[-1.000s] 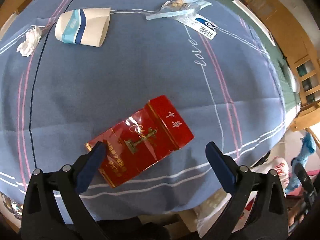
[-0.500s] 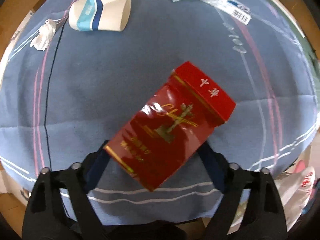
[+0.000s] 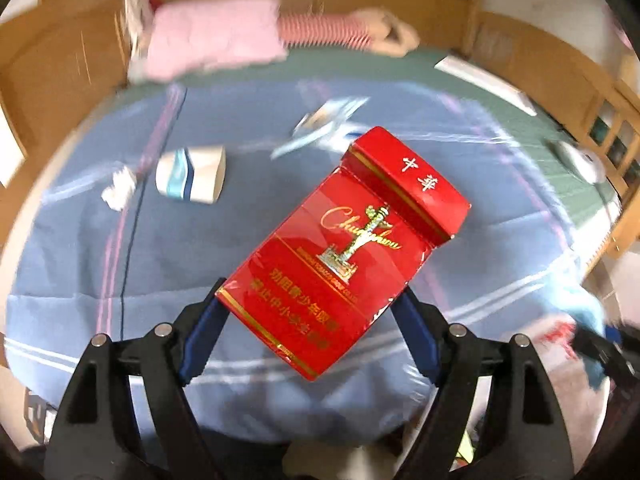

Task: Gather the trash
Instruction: 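Drop the red cigarette box and light-blue cloth into the white trash bag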

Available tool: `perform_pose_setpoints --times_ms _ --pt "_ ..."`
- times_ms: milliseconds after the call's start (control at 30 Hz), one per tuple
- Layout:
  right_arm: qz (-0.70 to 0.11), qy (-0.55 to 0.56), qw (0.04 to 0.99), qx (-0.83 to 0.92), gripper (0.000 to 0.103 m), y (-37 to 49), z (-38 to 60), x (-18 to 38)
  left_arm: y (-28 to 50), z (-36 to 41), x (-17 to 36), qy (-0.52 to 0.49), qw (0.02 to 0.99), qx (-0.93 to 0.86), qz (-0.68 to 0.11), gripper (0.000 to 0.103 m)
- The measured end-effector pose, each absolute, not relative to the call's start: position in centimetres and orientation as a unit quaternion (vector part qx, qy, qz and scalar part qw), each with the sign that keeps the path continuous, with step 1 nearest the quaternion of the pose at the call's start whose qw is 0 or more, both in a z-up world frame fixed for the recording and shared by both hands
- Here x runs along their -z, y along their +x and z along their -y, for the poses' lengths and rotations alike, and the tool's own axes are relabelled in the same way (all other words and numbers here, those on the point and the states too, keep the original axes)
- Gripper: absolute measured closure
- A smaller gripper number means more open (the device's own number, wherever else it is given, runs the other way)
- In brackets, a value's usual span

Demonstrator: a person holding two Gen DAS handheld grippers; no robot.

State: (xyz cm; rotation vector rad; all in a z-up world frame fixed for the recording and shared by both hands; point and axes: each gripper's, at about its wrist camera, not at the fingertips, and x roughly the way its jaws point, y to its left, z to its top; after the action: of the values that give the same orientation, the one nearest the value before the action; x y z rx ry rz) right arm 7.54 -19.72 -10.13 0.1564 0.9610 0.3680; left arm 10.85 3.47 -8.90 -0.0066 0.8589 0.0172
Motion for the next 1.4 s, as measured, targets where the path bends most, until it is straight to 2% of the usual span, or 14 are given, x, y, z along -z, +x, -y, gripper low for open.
perform_pose_setpoints --times_ms 267,500,567,600,633,733,900,1000,1100,1300,1400 --pt "-0.427 -0.045 0.89 -0.156 0.075 4.1 20.1 7.1 4.2 2.7 3.3 0.034 0.933 0.038 -0.356 0.023" --pt "-0.509 -0.084 0.842 -0.158 0.073 2.8 21.6 11.0 2.6 4.5 2.5 0.037 0.932 0.064 -0.354 0.023" --pt "-0.546 -0.079 0.82 -0.152 0.056 2.8 22.2 13.1 2.6 4.8 3.0 0.035 0.929 0.07 -0.361 0.023" --pt "-0.556 -0.071 0.816 -0.142 0.035 3.0 22.8 13.7 2.8 4.8 3.4 0.035 0.928 0.072 -0.364 0.023" --pt "-0.555 -0.061 0.82 -0.129 0.025 3.3 23.5 13.7 2.9 4.9 3.7 0.035 0.925 0.076 -0.37 0.023" --pt "-0.529 -0.003 0.841 -0.114 0.024 4.1 25.7 11.8 3.3 5.4 5.0 0.034 0.915 0.096 -0.391 0.023" --pt "-0.442 0.132 0.885 -0.07 0.018 4.7 30.8 7.2 3.3 9.0 9.4 0.067 0.85 0.223 -0.472 0.023" --pt "-0.432 0.152 0.886 -0.068 0.018 5.1 31.3 6.7 2.4 12.1 12.6 0.113 0.789 0.298 -0.526 0.021" --pt "-0.441 0.15 0.882 -0.068 0.018 5.4 30.6 7.4 2.0 13.4 14.3 0.16 0.776 0.291 -0.537 0.012" --pt "-0.463 0.158 0.869 -0.074 0.018 6.5 29.3 9.3 5.4 6.9 12.4 0.071 0.838 0.21 -0.498 0.007" --pt "-0.47 0.152 0.866 -0.08 0.018 7.4 28.1 9.8 8.3 0.4 11.6 0.021 0.874 0.078 -0.48 0.007"
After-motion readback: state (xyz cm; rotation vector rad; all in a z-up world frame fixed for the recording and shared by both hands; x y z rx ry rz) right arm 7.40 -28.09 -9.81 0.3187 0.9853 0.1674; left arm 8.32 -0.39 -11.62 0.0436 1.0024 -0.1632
